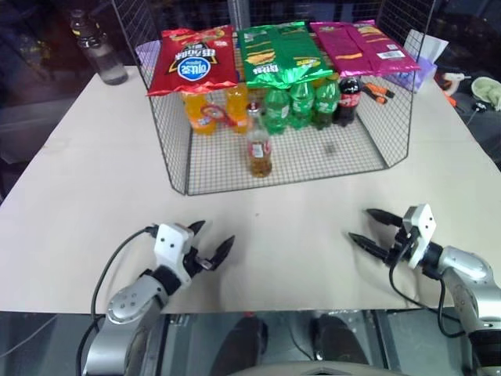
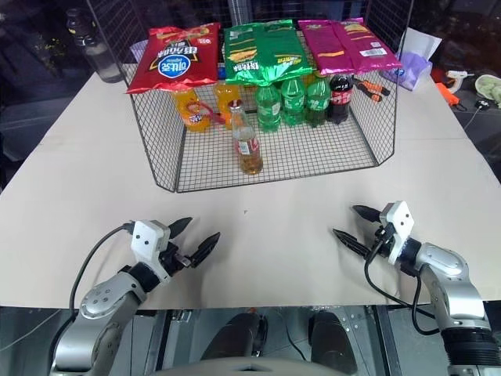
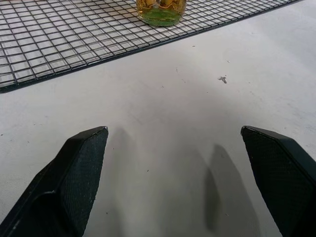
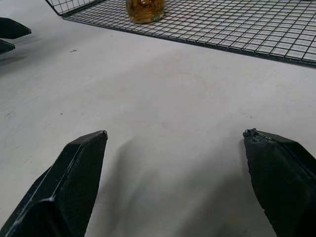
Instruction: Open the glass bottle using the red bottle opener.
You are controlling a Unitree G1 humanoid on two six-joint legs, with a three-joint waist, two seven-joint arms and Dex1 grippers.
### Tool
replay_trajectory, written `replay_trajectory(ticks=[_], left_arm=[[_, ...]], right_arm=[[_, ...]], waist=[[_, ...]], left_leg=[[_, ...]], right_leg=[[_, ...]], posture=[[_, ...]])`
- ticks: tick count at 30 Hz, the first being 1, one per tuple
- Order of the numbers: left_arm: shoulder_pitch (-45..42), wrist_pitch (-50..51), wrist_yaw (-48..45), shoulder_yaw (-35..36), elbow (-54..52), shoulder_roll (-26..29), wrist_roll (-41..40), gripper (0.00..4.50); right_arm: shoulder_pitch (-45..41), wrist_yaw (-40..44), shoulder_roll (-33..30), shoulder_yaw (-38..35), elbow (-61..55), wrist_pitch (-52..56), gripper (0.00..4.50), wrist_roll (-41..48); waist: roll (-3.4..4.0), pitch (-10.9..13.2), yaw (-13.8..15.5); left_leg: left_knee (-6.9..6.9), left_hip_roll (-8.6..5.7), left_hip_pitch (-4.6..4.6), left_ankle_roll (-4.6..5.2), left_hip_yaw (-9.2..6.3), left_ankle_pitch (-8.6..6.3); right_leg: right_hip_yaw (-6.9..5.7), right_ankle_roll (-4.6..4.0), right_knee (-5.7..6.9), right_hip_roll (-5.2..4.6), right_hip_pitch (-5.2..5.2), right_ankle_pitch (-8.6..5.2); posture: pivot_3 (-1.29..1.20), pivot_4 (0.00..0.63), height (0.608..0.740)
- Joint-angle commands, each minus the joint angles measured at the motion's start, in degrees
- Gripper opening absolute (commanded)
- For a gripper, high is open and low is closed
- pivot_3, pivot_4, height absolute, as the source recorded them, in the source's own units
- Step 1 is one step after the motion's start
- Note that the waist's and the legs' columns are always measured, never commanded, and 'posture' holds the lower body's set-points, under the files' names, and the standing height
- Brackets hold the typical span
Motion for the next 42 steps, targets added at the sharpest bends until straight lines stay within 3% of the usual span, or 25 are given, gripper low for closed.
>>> replay_trajectory(ticks=[1, 27, 42], left_arm=[[-0.9, -0.5, 0.7, 0.3, -3.0, 0.2, 0.2, 4.50], [-6.6, 3.0, 4.2, 0.9, -5.1, -1.5, -1.3, 4.50], [-31.2, 1.8, 9.4, 6.5, 8.9, -3.3, -2.3, 4.50]], right_arm=[[0.4, 0.6, -0.4, -1.3, -1.1, -1.5, 4.45, 0.4], [-0.4, 0.6, 0.6, 0.3, -2.2, -3.3, 4.45, -0.4], [-8.2, -3.4, 3.2, 2.7, -22.1, 8.3, 4.45, 10.0]], waist=[[0.00, 0.0, 0.0], [-0.01, 0.0, 0.0], [-0.05, 0.0, 0.0]], left_leg=[[0.00, 0.00, 0.00, 0.00, 0.00, 0.00], [-0.22, 0.01, -0.08, -0.24, 0.05, 0.14], [-0.16, -0.04, -0.16, -0.26, 0.02, 0.16]], right_leg=[[0.00, 0.00, 0.00, 0.00, 0.00, 0.00], [0.01, 0.00, -0.17, 0.09, -0.13, 0.00], [-0.06, 0.01, -0.09, 0.23, -0.22, 0.01]], posture=[[0.00, 0.150, 0.740], [0.00, 0.150, 0.740], [0.00, 0.150, 0.740]])
